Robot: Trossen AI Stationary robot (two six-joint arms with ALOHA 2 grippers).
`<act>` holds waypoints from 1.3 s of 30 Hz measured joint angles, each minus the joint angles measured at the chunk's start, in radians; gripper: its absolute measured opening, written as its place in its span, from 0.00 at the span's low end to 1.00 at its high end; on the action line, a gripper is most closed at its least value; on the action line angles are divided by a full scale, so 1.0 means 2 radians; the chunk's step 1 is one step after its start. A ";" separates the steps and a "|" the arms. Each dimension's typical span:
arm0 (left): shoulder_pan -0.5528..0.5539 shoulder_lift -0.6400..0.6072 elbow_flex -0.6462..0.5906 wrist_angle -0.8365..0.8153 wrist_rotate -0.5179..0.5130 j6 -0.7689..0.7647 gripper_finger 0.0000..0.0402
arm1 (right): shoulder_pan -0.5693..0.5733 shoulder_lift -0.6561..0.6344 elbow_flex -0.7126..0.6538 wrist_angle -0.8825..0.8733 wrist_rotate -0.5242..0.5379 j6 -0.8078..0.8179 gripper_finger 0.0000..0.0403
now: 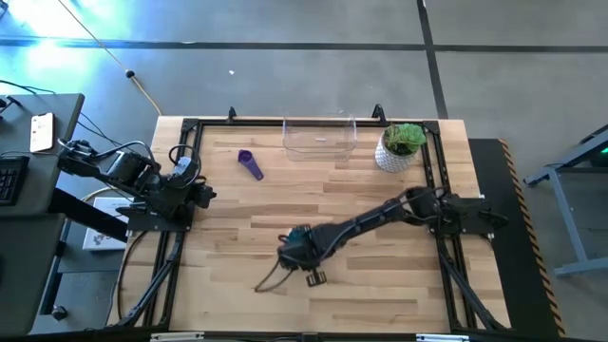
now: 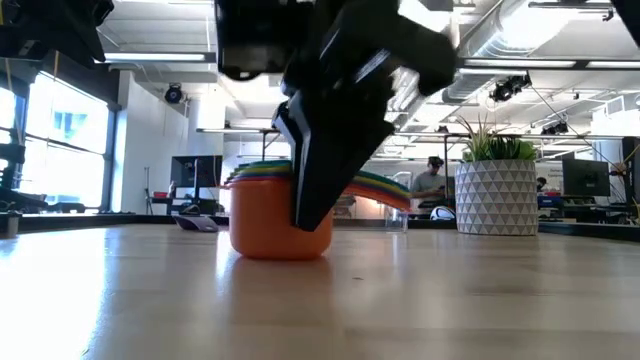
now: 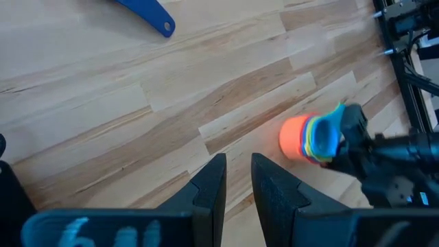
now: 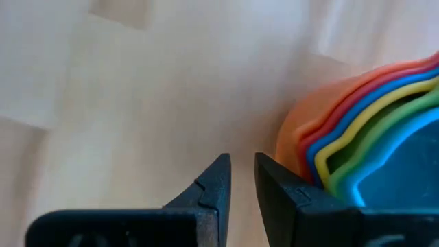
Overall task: Nest measuring cups in basket
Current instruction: Move the stacked measuring cups to the center of the table, then stack the dark blue measuring cup on top of the light blue measuring cup
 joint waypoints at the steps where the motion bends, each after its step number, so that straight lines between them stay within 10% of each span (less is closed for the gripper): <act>1: 0.000 0.000 0.000 0.000 0.000 0.000 0.15 | -0.007 0.000 0.000 -0.002 0.001 -0.005 0.15; 19: 0.000 0.000 0.000 0.000 -0.008 0.014 0.15 | -0.091 0.000 0.000 -0.040 -0.048 -0.071 0.15; 39: 0.000 0.000 0.000 -0.002 -0.168 0.010 0.15 | -0.123 -0.048 0.003 -0.060 -0.161 -0.081 0.15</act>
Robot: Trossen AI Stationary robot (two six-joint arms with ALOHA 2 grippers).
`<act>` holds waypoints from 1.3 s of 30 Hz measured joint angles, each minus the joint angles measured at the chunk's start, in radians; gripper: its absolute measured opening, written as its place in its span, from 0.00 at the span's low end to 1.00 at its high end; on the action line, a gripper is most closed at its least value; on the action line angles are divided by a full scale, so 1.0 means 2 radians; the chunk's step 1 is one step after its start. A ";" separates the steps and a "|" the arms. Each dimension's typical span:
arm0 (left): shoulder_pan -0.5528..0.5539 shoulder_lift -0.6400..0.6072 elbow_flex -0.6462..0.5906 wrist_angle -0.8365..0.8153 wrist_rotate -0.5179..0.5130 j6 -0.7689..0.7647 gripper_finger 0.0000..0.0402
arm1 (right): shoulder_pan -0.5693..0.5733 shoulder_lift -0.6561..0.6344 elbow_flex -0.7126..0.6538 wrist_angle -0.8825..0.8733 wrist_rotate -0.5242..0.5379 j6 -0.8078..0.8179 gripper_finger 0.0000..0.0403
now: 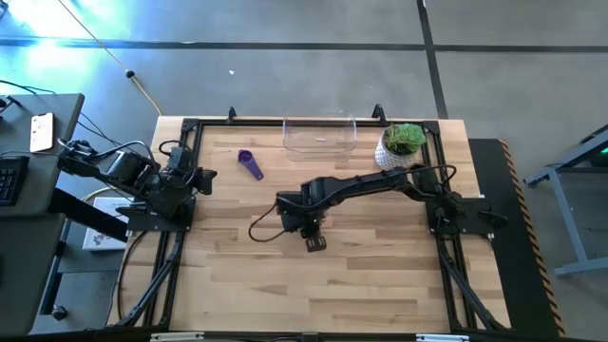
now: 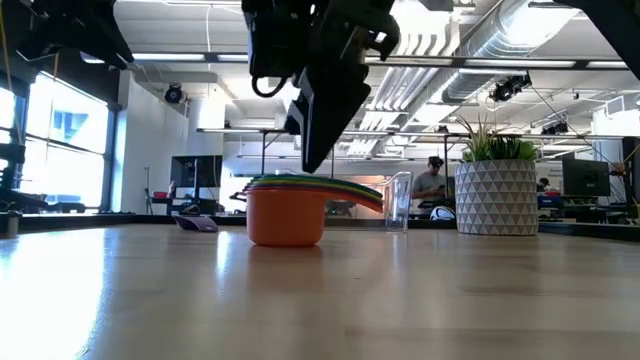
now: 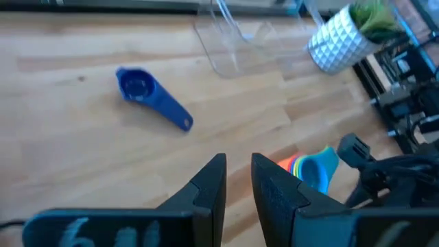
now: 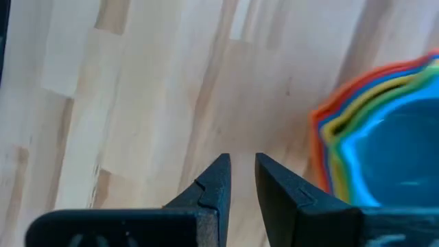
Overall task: Nest measuring cups in basket
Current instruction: Stack the dark blue measuring cup on top of the light blue measuring cup
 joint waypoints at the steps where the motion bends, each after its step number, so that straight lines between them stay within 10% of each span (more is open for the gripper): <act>1: 0.000 0.000 0.000 0.000 -0.007 0.005 0.15 | -0.003 0.000 0.003 -0.004 0.000 0.000 0.15; 11: 0.039 0.000 0.000 -0.001 -0.003 0.127 0.15 | -0.027 -0.001 0.075 -0.002 0.004 0.060 0.15; 39: 0.247 0.030 0.000 0.125 0.133 0.428 0.15 | -0.140 -0.013 0.226 0.244 0.245 0.049 0.15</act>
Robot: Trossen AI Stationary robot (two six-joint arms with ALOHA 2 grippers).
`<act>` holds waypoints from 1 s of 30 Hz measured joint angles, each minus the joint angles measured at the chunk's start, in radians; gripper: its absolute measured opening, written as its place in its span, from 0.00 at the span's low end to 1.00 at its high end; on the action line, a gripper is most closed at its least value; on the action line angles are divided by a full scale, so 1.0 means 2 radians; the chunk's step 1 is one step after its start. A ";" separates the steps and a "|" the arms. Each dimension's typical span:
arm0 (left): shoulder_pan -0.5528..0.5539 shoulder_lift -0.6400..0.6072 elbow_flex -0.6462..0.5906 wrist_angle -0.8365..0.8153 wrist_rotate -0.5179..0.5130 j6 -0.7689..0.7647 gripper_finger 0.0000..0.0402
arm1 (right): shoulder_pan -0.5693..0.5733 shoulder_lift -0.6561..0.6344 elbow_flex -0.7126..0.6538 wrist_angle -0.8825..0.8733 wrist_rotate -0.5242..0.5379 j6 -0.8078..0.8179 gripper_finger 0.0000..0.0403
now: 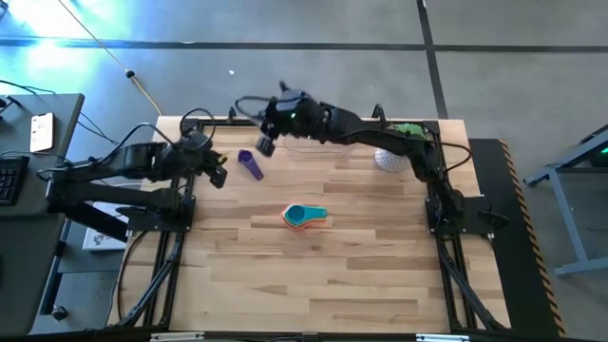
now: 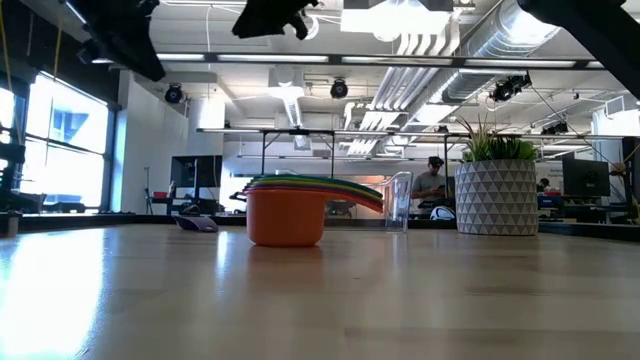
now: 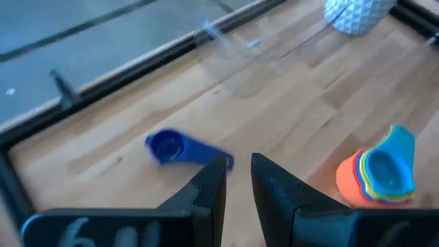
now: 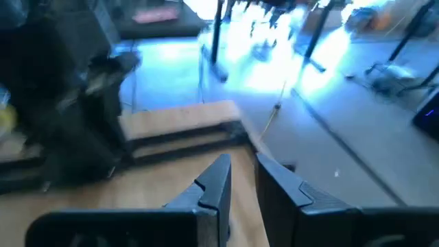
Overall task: Nest measuring cups in basket
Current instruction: Stack the dark blue measuring cup on top of the light blue measuring cup
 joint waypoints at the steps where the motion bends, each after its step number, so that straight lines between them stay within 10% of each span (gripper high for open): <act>1: 0.011 0.005 0.000 0.014 0.006 0.015 0.15 | -0.005 -0.006 -0.002 -0.001 0.001 0.000 0.15; 30: 0.309 0.305 0.000 0.115 0.224 0.090 0.15 | -0.092 -0.051 0.007 -0.178 -0.003 -0.050 0.15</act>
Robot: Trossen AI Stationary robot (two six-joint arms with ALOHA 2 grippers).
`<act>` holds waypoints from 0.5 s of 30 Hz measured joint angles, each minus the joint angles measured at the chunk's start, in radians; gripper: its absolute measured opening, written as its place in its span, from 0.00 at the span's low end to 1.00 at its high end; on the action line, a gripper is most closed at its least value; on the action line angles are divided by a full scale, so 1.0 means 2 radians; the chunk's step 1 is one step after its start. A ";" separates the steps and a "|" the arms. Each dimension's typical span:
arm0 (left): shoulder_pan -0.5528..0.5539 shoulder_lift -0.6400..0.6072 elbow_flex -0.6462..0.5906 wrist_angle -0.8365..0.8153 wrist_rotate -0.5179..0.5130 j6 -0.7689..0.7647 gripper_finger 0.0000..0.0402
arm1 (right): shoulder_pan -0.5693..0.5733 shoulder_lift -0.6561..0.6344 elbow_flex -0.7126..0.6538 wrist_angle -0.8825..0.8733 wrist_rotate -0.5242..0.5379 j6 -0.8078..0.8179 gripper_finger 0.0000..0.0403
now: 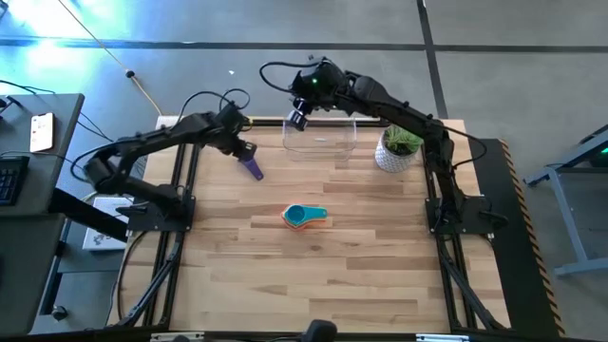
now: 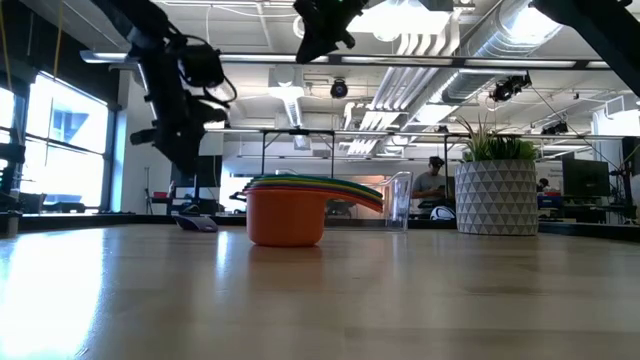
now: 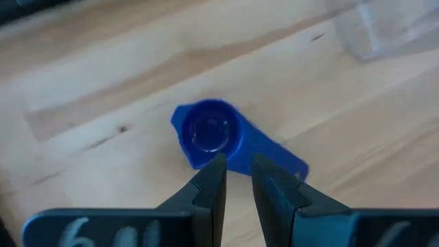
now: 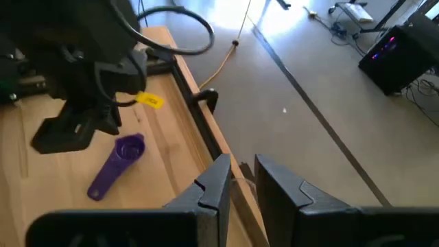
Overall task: Nest measuring cups in basket
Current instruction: Stack the dark blue measuring cup on top of the light blue measuring cup
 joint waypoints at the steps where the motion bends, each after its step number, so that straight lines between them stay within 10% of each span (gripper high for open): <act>1: 0.005 0.009 0.000 0.000 0.004 -0.004 0.15 | 0.000 0.000 0.000 -0.002 -0.002 -0.001 0.15; 15: 0.037 0.110 0.000 -0.005 -0.011 -0.073 0.15 | -0.005 0.000 0.000 -0.040 -0.037 -0.002 0.15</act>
